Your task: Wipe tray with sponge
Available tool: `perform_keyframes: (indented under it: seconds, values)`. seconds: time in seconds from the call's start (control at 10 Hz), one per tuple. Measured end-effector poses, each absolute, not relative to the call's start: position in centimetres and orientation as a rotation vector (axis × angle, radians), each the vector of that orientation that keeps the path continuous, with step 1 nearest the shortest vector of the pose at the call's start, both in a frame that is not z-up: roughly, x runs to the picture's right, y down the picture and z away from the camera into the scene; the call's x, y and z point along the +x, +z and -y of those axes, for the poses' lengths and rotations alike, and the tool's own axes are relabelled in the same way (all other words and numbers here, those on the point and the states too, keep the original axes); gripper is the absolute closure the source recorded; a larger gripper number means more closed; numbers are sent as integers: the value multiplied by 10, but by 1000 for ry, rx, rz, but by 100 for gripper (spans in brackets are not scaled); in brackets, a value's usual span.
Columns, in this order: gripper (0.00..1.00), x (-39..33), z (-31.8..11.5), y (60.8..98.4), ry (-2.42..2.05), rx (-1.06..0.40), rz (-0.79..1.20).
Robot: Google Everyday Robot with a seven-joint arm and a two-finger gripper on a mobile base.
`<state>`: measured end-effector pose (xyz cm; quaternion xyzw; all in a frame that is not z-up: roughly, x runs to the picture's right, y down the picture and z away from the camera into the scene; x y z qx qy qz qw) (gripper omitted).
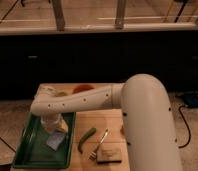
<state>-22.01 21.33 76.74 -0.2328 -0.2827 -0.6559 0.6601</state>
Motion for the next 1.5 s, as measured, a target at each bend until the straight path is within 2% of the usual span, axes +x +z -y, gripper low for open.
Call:
perform_keyframes:
  seconds: [0.4,0.8,1.2,1.5]
  values:
    - [96,-266,-206,777,-1541,-502,673]
    - [96,-300,-237,767,-1626,-513,744]
    - [96,-255,-255,764,-1574,-546,732]
    - [96,-215,-243,776,-1501,-553,691]
